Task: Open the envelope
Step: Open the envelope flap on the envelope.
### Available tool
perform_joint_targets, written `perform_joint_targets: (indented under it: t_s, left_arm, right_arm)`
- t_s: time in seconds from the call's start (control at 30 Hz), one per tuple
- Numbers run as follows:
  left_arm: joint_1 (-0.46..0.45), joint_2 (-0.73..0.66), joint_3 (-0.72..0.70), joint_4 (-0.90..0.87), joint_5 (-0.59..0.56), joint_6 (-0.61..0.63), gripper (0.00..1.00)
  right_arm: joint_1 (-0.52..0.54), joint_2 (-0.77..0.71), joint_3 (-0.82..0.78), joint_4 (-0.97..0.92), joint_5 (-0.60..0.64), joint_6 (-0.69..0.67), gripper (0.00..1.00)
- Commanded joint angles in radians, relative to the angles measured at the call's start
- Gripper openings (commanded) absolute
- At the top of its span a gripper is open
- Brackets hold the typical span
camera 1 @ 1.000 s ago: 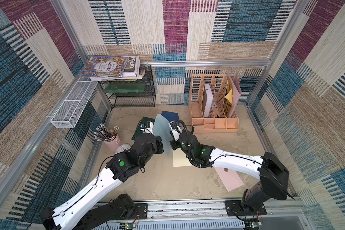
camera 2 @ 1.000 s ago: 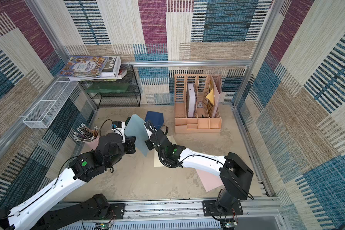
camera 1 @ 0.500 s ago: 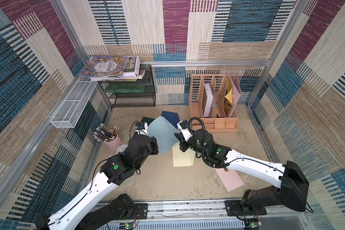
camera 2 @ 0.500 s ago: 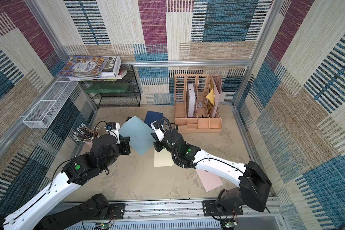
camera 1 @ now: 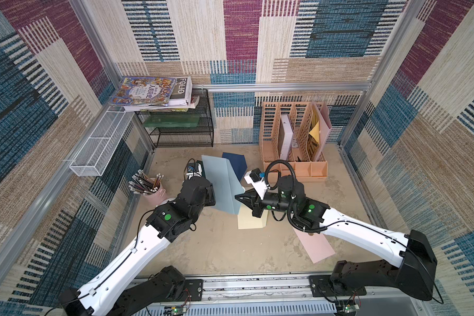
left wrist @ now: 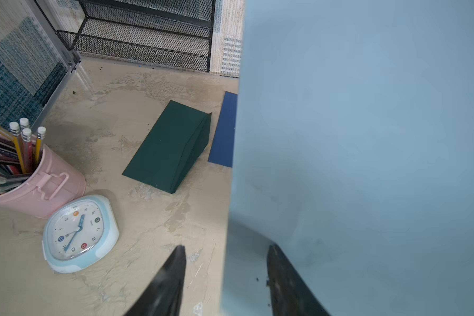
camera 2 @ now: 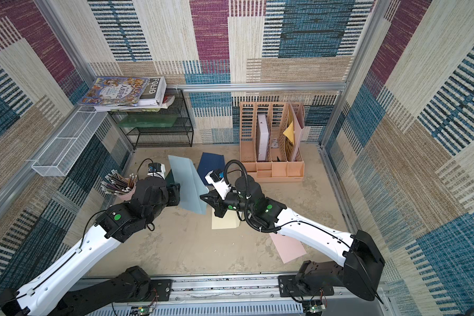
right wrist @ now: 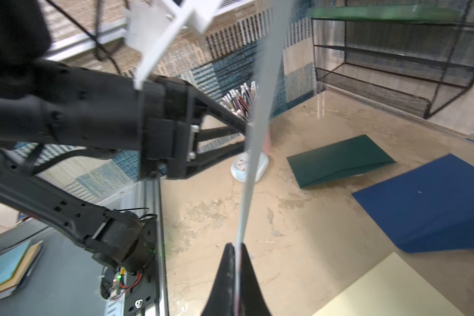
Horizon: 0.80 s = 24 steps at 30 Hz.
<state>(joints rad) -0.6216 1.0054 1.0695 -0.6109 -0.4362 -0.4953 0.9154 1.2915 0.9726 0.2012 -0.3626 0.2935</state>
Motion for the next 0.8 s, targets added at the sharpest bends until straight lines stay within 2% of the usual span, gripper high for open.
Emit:
perform_joint_targets:
  t_s: [0.0, 0.27, 0.47, 0.63, 0.7, 0.77]
  left_arm:
    - [0.024, 0.014, 0.009, 0.005, 0.03, 0.028, 0.53]
    - [0.053, 0.045, 0.017, 0.066, 0.14, 0.041, 0.54]
    - [0.053, 0.065, -0.018, 0.197, 0.339, 0.04, 0.54]
    - [0.054, 0.059, -0.063, 0.284, 0.447, 0.024, 0.54]
    - [0.054, 0.045, -0.057, 0.244, 0.387, 0.014, 0.54]
    - [0.058, 0.011, -0.042, 0.146, 0.227, -0.004, 0.54]
  right_arm:
    - [0.001, -0.005, 0.001, 0.009, -0.166, 0.032, 0.0]
    - [-0.001, 0.019, -0.035, 0.101, -0.338, 0.1, 0.0]
    - [0.001, 0.06, -0.038, 0.171, -0.347, 0.135, 0.0]
    - [-0.004, 0.098, -0.033, 0.213, -0.349, 0.157, 0.0]
    - [-0.011, 0.104, -0.031, 0.212, -0.348, 0.163, 0.0]
    - [-0.024, 0.092, -0.029, 0.187, -0.324, 0.162, 0.0]
